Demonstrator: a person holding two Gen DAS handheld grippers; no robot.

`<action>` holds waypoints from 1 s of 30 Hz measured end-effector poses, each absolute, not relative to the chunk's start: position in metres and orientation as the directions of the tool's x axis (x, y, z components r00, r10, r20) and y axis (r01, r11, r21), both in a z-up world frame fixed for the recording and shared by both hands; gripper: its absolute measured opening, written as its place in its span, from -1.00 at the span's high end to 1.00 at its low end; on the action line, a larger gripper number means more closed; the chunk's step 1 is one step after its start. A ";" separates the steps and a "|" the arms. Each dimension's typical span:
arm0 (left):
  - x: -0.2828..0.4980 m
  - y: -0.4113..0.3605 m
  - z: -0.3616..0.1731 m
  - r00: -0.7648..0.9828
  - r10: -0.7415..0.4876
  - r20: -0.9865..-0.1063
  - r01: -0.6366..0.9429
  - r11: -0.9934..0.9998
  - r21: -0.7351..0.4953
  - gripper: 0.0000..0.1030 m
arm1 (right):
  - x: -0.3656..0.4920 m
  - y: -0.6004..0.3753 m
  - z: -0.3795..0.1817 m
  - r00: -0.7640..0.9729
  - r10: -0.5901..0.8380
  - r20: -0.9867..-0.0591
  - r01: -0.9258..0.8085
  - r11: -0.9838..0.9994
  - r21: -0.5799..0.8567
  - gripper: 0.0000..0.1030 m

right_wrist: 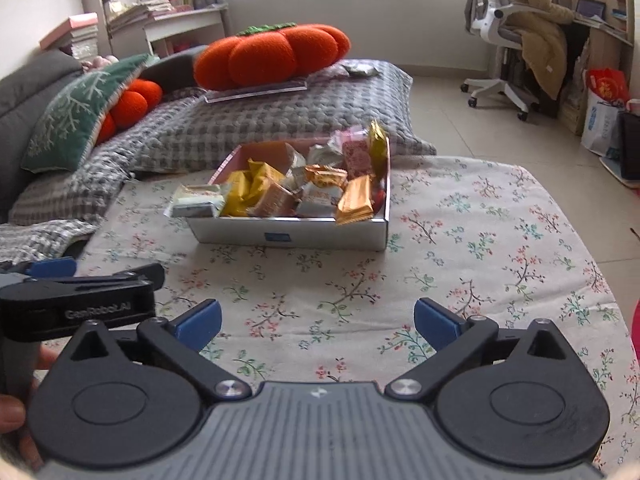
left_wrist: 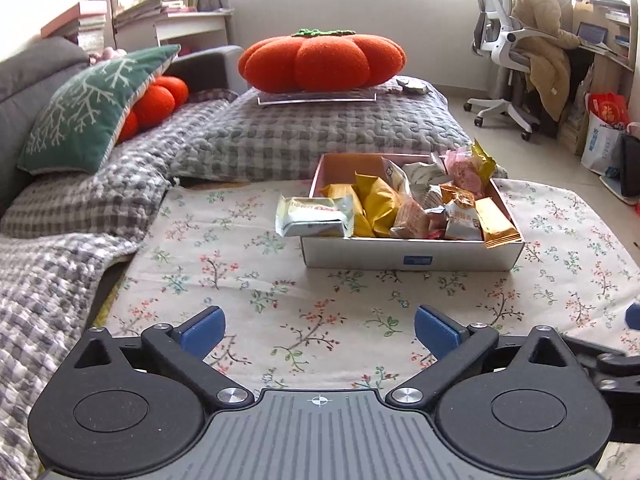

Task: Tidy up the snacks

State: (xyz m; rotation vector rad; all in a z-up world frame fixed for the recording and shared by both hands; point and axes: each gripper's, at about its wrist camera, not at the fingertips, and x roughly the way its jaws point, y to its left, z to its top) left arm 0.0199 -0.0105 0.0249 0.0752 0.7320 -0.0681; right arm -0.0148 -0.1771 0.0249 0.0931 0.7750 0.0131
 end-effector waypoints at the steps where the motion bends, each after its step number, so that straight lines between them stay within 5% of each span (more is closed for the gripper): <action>1: 0.020 -0.010 0.025 0.739 -0.041 -0.672 0.089 0.995 0.037 -0.99 | -0.014 -0.177 0.024 0.710 0.042 -0.703 0.027 0.996 0.087 -0.99; 30: 0.026 -0.007 0.019 0.693 -0.066 -0.718 0.080 0.997 -0.014 -1.00 | -0.013 -0.167 0.020 0.707 0.010 -0.707 0.024 0.999 0.037 -0.99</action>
